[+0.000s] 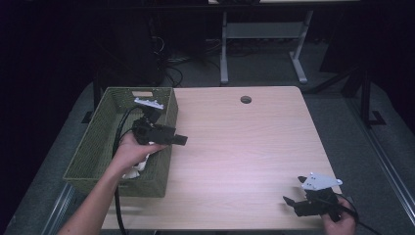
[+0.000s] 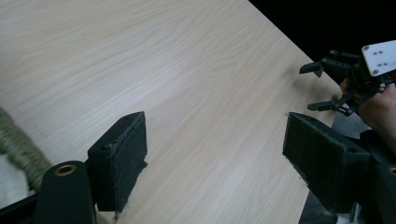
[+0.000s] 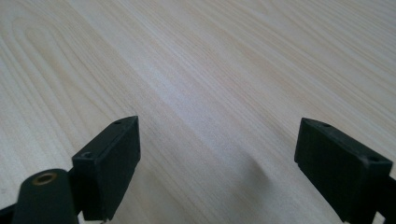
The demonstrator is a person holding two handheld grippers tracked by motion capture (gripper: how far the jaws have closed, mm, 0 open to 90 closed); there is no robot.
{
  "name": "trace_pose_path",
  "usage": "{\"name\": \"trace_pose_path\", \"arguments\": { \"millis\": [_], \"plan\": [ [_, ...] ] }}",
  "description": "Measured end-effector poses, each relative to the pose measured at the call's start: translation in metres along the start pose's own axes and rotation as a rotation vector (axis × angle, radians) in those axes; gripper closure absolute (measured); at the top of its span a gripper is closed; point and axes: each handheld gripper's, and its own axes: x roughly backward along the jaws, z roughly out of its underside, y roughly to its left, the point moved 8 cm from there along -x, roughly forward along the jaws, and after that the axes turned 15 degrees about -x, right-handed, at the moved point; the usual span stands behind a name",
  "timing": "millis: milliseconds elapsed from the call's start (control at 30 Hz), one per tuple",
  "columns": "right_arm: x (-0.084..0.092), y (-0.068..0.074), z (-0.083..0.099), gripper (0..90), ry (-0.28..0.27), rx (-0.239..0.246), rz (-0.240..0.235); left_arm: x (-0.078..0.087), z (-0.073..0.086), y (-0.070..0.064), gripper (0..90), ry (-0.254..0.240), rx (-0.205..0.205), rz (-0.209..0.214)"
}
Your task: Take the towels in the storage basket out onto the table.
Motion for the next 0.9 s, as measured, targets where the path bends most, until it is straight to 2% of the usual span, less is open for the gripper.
{"name": "trace_pose_path", "arguments": {
  "millis": [133,367,400,633,667,700,733,900],
  "plan": [
    [0.001,0.0,0.0,14.0,-0.004,-0.001,0.001,0.009,0.005,0.007,21.3,-0.016,0.022,-0.005],
    [0.0,0.0,0.0,14.0,0.0,0.005,0.0,0.022,0.016,0.018,21.3,-0.008,0.046,-0.03],
    [0.0,0.0,0.0,14.0,-0.001,0.004,0.0,0.028,0.02,0.023,21.3,-0.007,0.054,-0.049],
    [0.002,0.0,0.0,14.0,-0.007,-0.008,0.003,0.042,0.037,0.039,21.2,0.012,0.092,-0.089],
    [0.002,-0.002,0.0,14.0,-0.001,0.016,0.009,0.045,0.043,0.044,21.2,0.014,0.108,-0.102],
    [0.002,-0.002,0.0,14.0,-0.001,0.016,0.009,0.045,0.043,0.044,21.2,0.014,0.108,-0.102],
    [0.001,0.001,0.0,14.0,-0.006,-0.008,0.001,0.048,0.048,0.049,21.2,0.02,0.121,-0.116],
    [0.001,0.001,0.0,14.0,-0.003,-0.009,0.001,0.052,0.059,0.06,20.9,0.027,0.151,-0.141]
  ]
}}
